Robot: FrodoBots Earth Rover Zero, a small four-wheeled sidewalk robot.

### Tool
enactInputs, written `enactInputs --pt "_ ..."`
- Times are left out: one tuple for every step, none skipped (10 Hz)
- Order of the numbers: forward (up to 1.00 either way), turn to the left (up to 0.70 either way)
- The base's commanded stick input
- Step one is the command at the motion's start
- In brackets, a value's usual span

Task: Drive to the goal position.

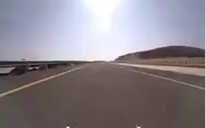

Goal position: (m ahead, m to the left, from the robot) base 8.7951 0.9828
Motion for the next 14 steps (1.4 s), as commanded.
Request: enactInputs --pt "0.70 0.00" --pt "0.70 0.00" --pt "0.70 0.00" --pt "0.70 0.00" --pt "0.70 0.00" --pt "0.70 0.00" --pt "0.70 0.00" --pt "0.70 0.00" --pt "0.70 0.00" --pt "0.70 0.00" --pt "0.70 0.00" --pt "0.70 0.00" --pt "0.70 0.00" --pt "0.70 0.00"
